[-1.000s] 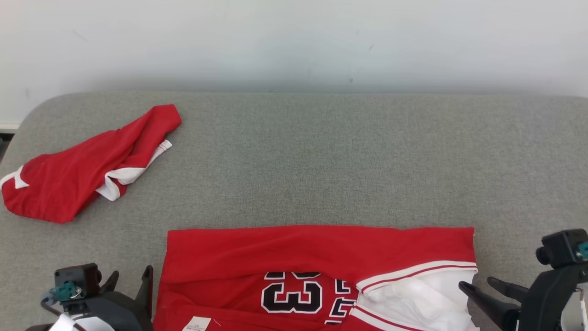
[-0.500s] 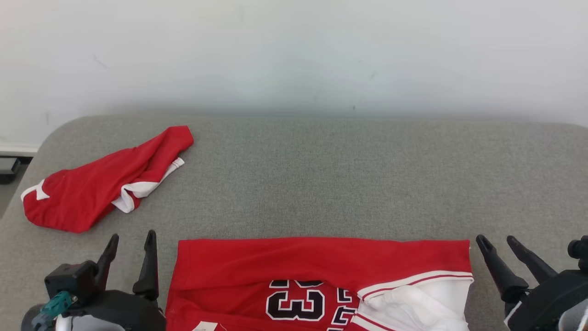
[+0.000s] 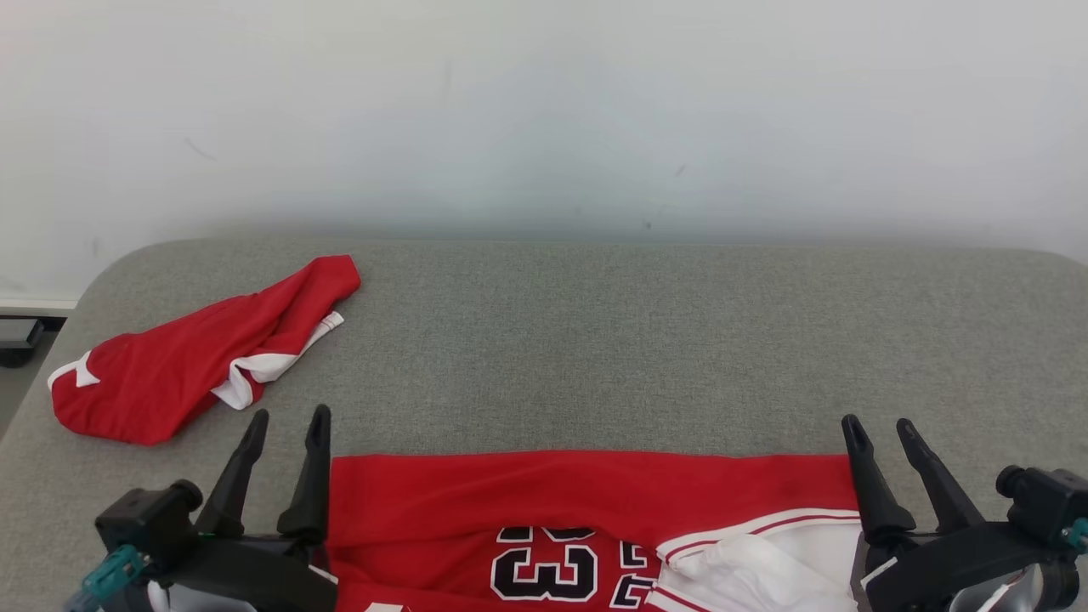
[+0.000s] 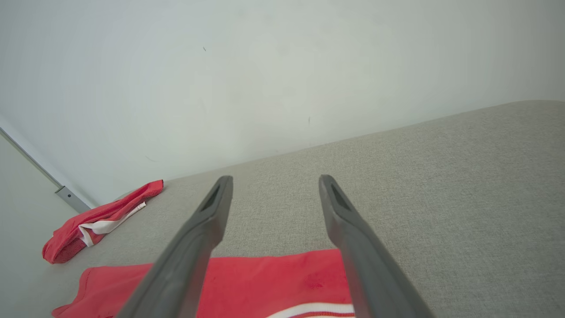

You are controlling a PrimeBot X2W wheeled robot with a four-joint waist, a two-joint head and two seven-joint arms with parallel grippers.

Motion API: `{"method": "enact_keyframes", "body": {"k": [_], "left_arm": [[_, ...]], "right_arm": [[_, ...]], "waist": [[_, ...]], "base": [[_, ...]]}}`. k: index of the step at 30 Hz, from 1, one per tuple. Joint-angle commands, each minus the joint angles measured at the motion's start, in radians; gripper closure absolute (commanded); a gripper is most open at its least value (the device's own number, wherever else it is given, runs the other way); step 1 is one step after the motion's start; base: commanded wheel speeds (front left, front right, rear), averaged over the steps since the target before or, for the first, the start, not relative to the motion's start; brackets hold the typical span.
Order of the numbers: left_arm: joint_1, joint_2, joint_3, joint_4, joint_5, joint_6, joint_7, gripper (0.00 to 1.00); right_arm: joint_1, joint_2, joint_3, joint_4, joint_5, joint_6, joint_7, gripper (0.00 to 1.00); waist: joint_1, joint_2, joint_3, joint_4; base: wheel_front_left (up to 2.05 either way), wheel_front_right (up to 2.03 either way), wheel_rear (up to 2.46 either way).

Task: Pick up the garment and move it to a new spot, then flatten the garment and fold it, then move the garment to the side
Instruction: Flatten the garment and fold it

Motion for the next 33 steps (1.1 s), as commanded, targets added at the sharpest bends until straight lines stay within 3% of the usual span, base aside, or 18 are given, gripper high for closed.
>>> {"method": "enact_keyframes", "body": {"k": [1,7,14,33], "left_arm": [[0.003,0.007,0.0,0.007,0.021,-0.014,-0.009,0.0],[0.054,0.0,0.048,0.01,0.092,-0.049,-0.009,0.0],[0.108,-0.001,0.05,0.049,0.128,-0.081,-0.009,0.0],[0.113,-0.006,0.076,0.096,0.094,-0.046,0.009,0.0]], "right_arm": [[-0.011,-0.001,0.007,0.013,-0.01,-0.001,-0.029,0.0],[-0.019,0.001,0.032,0.106,-0.003,-0.001,-0.146,0.0],[-0.017,0.0,0.04,0.175,-0.014,-0.001,-0.188,0.0],[-0.012,0.001,0.088,0.203,-0.027,-0.001,-0.182,0.0]], "waist": [[0.0001,0.0,-0.001,-0.001],[0.0001,0.0,-0.006,-0.007],[0.0001,0.0,-0.011,-0.003],[0.0001,0.0,-0.011,-0.01]], "base": [[0.0,0.0,0.0],[0.0,0.0,0.0],[0.0,0.0,0.0],[0.0,0.0,0.0]]}}
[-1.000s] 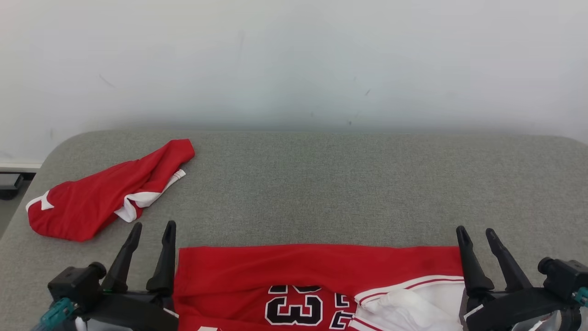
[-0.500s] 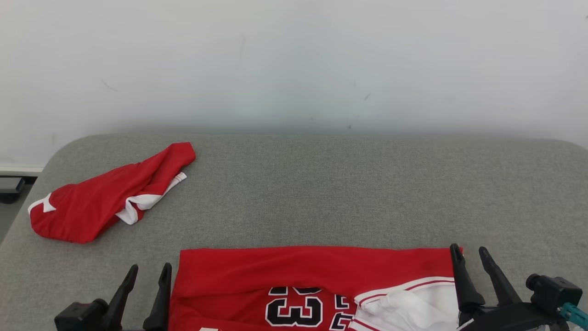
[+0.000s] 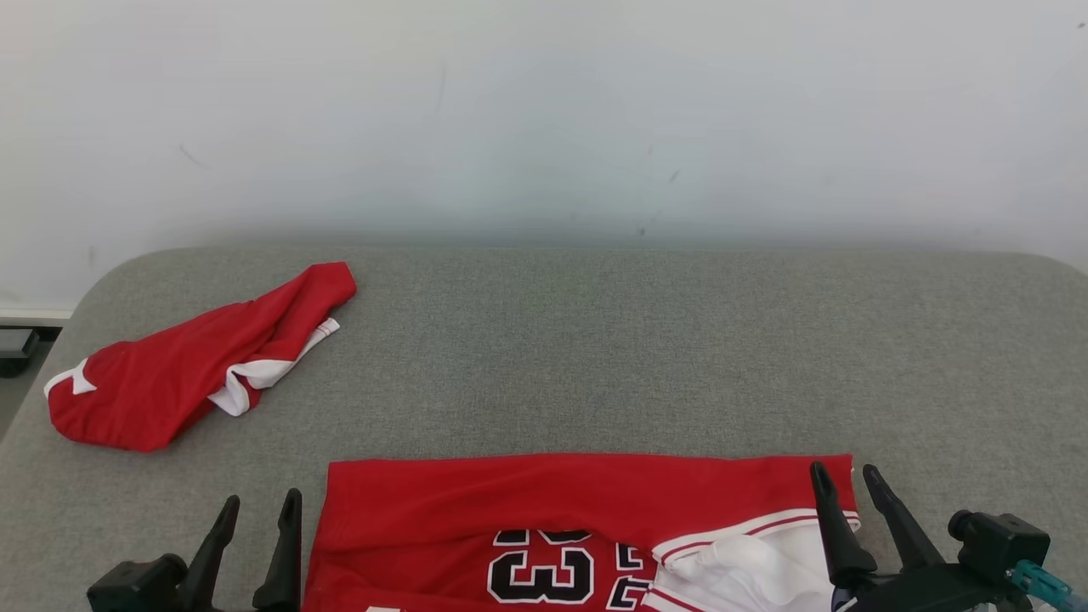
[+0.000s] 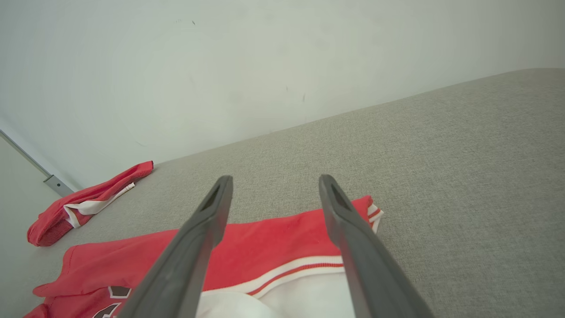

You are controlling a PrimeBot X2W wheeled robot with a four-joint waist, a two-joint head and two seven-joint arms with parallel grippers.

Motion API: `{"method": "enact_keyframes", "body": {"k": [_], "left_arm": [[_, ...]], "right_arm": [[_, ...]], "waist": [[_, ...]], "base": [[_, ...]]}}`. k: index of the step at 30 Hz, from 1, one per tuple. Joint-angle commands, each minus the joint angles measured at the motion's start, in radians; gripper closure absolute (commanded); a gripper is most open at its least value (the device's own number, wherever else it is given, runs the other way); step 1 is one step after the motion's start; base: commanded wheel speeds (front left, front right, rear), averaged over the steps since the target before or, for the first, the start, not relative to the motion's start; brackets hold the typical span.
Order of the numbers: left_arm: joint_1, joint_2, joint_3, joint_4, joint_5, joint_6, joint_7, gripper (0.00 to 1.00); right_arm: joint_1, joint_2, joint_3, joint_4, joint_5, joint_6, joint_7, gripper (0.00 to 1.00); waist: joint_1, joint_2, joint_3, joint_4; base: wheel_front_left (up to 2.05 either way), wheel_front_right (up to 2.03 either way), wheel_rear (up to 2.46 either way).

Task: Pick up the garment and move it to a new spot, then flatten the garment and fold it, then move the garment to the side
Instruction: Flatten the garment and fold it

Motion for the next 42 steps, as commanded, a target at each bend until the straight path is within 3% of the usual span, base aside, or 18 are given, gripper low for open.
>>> {"method": "enact_keyframes", "body": {"k": [1,16,19,24,25,32,37,42], "left_arm": [[-0.011,0.008,0.002,0.0,0.0,-0.002,0.001,0.0],[-0.015,0.02,-0.014,-0.003,0.009,0.009,0.008,0.0],[-0.014,0.022,-0.016,-0.007,0.009,0.008,0.011,0.0],[-0.017,0.023,-0.022,-0.014,0.009,0.016,0.018,0.0],[-0.017,0.023,-0.022,-0.014,0.009,0.016,0.018,0.0],[-0.026,0.016,-0.033,-0.016,0.01,0.016,0.023,0.0],[-0.036,0.015,-0.038,-0.015,0.01,0.014,0.021,0.0],[-0.041,0.012,-0.042,-0.011,0.01,0.013,0.017,0.0]], "right_arm": [[-0.005,-0.001,0.001,-0.001,-0.01,-0.001,-0.002,0.0],[-0.014,-0.001,-0.015,-0.01,-0.028,-0.001,0.032,0.0],[-0.02,-0.002,-0.039,-0.016,-0.047,-0.001,0.134,0.0],[-0.033,-0.002,-0.112,-0.065,-0.09,-0.001,0.429,0.0],[-0.033,-0.002,-0.112,-0.065,-0.09,-0.001,0.429,0.0],[-0.022,-0.002,-0.182,-0.226,-0.134,-0.001,0.802,0.0],[-0.007,-0.002,-0.182,-0.243,-0.134,-0.001,0.931,0.0],[-0.029,-0.002,-0.194,-0.201,-0.132,-0.001,0.944,0.0]], "waist": [[0.0,-0.0001,0.001,-0.001],[0.0,-0.0001,0.01,-0.002],[0.0,-0.0001,0.014,-0.008],[0.0,-0.0001,0.023,-0.021],[0.0,-0.0001,0.023,-0.021],[0.0,-0.0001,0.038,-0.028],[0.0,-0.0001,0.046,-0.023],[0.0,-0.0001,0.053,-0.014]], "base": [[0.0,0.0,0.0],[0.0,0.0,0.0],[0.0,0.0,0.0],[0.0,0.0,0.0],[0.0,0.0,0.0],[0.0,0.0,0.0],[0.0,0.0,0.0],[0.0,0.0,0.0]]}}
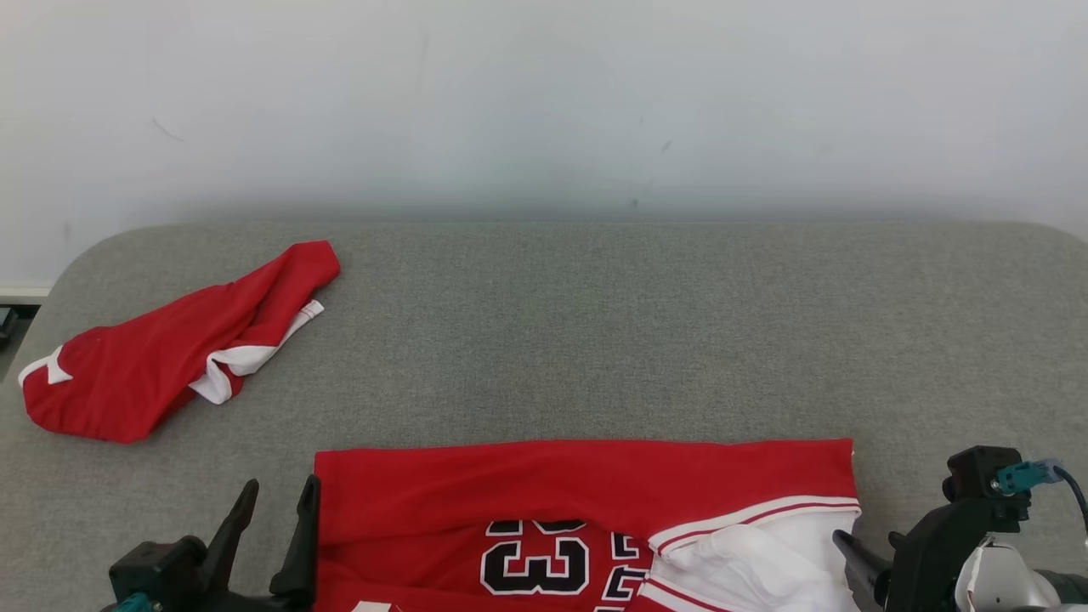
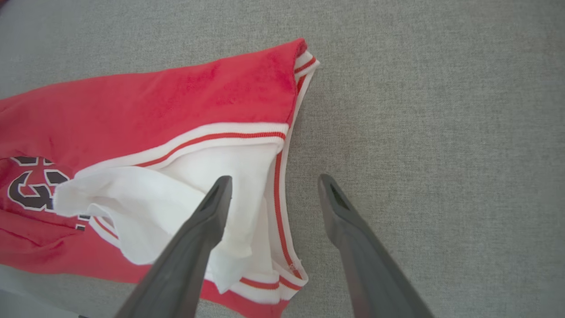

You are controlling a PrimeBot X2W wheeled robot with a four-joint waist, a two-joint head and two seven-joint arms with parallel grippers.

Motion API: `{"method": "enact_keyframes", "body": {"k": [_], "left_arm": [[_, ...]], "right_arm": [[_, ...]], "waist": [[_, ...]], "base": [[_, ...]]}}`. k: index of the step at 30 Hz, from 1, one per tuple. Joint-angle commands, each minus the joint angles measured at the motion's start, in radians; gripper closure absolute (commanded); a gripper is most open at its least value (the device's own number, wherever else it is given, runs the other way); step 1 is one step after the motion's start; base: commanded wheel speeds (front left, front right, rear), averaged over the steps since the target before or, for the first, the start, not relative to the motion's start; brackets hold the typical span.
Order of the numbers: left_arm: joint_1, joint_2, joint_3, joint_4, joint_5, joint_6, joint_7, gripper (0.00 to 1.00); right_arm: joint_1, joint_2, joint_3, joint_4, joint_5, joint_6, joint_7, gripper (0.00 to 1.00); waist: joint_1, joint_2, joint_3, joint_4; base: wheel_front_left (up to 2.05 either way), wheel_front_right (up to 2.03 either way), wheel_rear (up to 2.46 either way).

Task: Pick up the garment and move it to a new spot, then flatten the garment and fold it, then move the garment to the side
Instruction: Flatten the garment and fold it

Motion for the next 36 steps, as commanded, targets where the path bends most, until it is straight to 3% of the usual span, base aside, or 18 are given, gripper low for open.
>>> {"method": "enact_keyframes", "body": {"k": [1,20,33,34,35,36], "left_arm": [[-0.006,0.003,0.0,0.002,0.007,-0.005,-0.004,0.0],[-0.026,0.001,-0.019,0.019,0.002,-0.012,-0.007,0.0],[-0.041,0.007,-0.023,0.021,-0.005,-0.01,-0.003,0.0],[-0.041,0.007,-0.022,0.02,-0.006,-0.009,-0.004,0.0],[-0.041,0.008,-0.022,0.019,-0.007,-0.008,-0.004,0.0],[-0.041,0.01,-0.021,0.018,-0.008,-0.007,-0.005,0.0]], "right_arm": [[-0.013,-0.002,-0.001,0.012,0.005,-0.001,-0.001,0.0],[-0.105,-0.002,0.037,0.254,0.034,-0.001,-0.02,0.0],[-0.159,0.004,0.106,0.347,0.088,-0.001,-0.036,0.0],[-0.162,0.003,0.111,0.351,0.089,-0.001,-0.038,0.11],[-0.165,0.004,0.116,0.352,0.09,-0.001,-0.041,0.29],[-0.169,0.004,0.119,0.352,0.09,-0.001,-0.046,0.64]], "waist": [[0.0,0.0,0.003,0.003],[0.0,0.0,0.034,0.03],[0.0,0.0,0.04,0.05],[0.0,0.0,0.041,0.051],[0.0,0.0,0.042,0.052],[0.0,0.0,0.043,0.053]], "base": [[0.0,0.0,0.0],[0.0,0.0,0.0],[0.0,0.0,0.0],[0.0,0.0,0.0],[0.0,0.0,0.0],[0.0,0.0,0.0]]}}
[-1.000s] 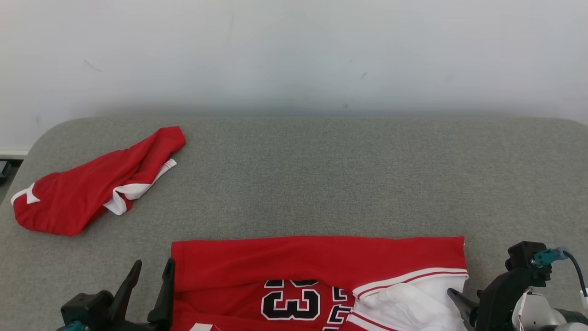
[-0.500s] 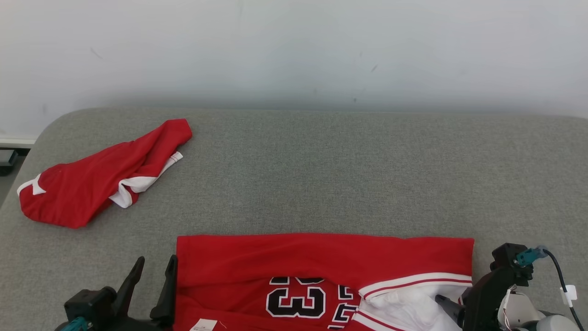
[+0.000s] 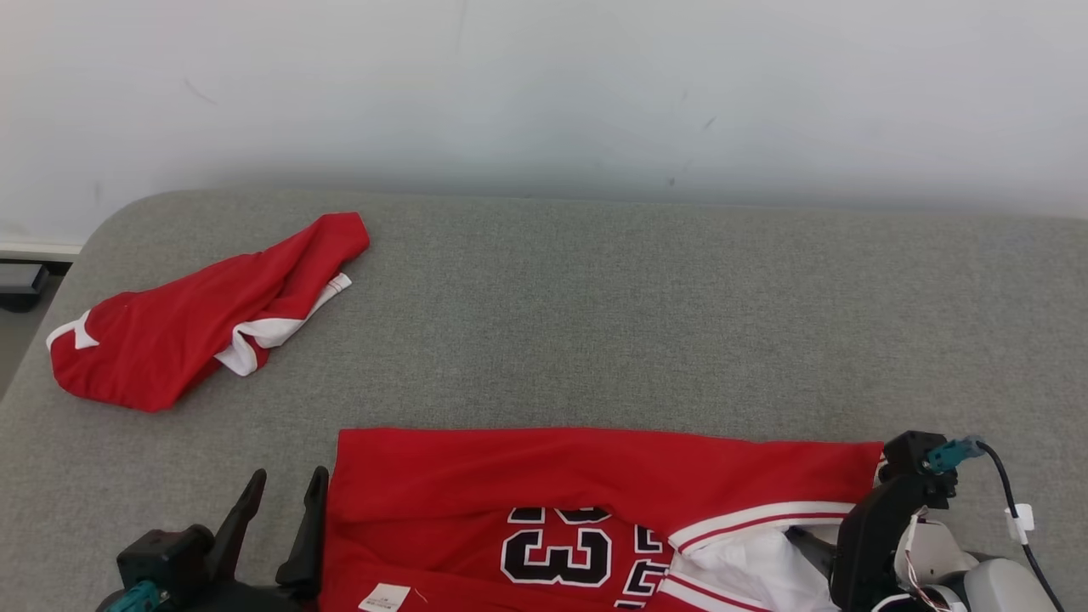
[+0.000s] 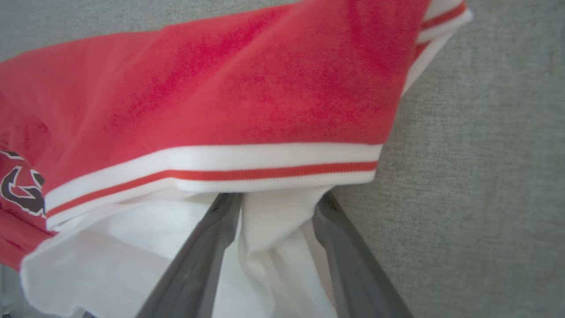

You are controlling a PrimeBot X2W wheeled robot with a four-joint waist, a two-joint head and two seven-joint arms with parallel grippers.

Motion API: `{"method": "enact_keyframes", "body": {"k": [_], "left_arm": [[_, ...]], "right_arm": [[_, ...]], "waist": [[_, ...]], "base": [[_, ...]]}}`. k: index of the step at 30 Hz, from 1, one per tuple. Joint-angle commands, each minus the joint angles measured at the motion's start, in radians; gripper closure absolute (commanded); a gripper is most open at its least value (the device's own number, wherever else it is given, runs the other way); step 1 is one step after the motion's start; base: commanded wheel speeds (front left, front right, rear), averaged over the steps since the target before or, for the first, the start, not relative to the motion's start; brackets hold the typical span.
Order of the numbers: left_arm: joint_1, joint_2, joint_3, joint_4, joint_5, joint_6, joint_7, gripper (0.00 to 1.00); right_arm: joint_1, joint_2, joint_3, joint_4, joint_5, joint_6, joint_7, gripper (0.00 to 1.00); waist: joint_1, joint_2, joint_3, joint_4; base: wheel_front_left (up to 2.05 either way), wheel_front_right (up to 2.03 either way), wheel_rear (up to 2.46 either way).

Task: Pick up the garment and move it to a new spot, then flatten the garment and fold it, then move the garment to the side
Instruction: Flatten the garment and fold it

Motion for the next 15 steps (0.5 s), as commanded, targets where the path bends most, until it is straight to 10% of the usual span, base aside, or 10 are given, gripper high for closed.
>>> {"method": "enact_keyframes", "body": {"k": [1,2,15], "left_arm": [[-0.012,0.01,0.004,-0.001,-0.004,0.001,-0.002,0.0],[-0.013,0.01,0.004,-0.001,-0.004,0.001,-0.003,0.0],[-0.016,0.017,-0.004,-0.008,-0.004,0.006,-0.001,0.0]], "right_arm": [[-0.007,0.012,0.015,0.01,0.0,0.0,-0.009,0.83],[-0.011,0.011,0.018,0.004,-0.005,0.0,-0.019,1.0],[-0.045,0.002,-0.131,-0.042,-0.103,-0.001,-0.053,1.0]], "waist": [[0.0,0.0,0.002,0.001],[0.0,0.0,0.003,0.001],[0.0,0.0,0.01,-0.033]], "base": [[0.0,0.0,0.0],[0.0,0.0,0.0],[0.0,0.0,0.0]]}}
